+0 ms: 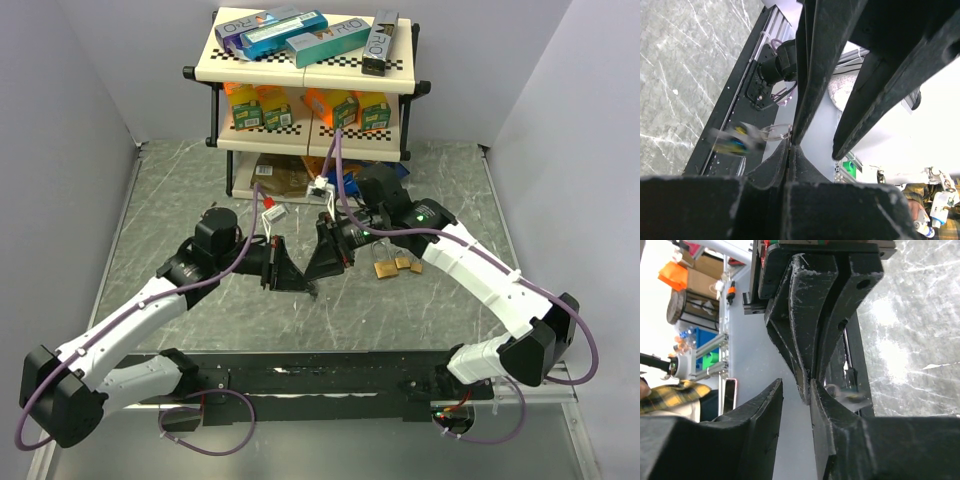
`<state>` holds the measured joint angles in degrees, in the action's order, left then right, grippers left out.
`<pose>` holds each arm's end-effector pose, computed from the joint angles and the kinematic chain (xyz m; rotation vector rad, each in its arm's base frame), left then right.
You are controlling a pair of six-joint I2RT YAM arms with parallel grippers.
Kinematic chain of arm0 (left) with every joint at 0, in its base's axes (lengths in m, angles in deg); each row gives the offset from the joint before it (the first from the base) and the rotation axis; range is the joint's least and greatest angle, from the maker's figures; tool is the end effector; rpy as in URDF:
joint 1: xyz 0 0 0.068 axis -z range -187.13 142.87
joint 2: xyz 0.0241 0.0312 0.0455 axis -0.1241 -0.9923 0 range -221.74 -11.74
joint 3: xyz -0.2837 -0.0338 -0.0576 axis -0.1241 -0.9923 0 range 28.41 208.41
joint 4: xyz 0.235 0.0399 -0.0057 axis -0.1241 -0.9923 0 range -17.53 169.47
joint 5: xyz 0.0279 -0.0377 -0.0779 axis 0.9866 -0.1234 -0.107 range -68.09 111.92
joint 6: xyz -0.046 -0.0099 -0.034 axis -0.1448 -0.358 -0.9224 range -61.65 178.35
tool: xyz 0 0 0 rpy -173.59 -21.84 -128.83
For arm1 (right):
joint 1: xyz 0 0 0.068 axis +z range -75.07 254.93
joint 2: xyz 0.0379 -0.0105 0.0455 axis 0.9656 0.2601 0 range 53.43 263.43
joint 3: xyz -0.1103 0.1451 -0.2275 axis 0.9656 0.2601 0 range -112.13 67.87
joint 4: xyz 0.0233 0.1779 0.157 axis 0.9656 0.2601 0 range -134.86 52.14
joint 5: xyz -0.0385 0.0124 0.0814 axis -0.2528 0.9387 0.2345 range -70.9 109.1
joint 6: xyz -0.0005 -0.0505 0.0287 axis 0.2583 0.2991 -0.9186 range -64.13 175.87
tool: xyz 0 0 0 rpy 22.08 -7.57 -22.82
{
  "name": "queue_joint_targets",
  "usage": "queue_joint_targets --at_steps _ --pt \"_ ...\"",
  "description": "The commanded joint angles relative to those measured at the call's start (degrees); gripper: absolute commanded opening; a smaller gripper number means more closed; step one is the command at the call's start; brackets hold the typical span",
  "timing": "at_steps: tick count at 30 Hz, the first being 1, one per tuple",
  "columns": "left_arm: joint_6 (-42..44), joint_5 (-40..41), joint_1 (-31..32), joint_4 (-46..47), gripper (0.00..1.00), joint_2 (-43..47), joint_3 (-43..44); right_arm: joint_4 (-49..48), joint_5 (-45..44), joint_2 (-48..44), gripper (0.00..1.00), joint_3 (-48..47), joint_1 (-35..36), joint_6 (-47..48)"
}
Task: Unlock with the key
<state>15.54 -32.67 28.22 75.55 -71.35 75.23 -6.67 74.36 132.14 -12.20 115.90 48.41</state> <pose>0.1426 -0.1426 0.3394 0.6407 2.0611 -1.7520 0.1750 0.1972 0.3979 -1.1996 1.9626 1.5189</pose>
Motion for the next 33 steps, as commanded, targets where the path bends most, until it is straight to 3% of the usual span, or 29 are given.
queue_joint_targets --at_steps 1,15,33 --pt "-1.05 -1.31 0.33 3.48 0.01 2.49 -0.16 -3.56 0.46 -3.48 0.39 1.41 -1.86 -1.41" --pt "-1.4 -1.05 0.77 3.48 0.01 2.84 -0.16 -4.71 0.81 -2.08 0.43 4.31 -2.04 -0.98" --pt "-1.31 -2.01 0.86 4.54 0.01 2.31 -0.51 -5.58 4.76 -1.37 0.17 2.99 -1.33 -1.15"
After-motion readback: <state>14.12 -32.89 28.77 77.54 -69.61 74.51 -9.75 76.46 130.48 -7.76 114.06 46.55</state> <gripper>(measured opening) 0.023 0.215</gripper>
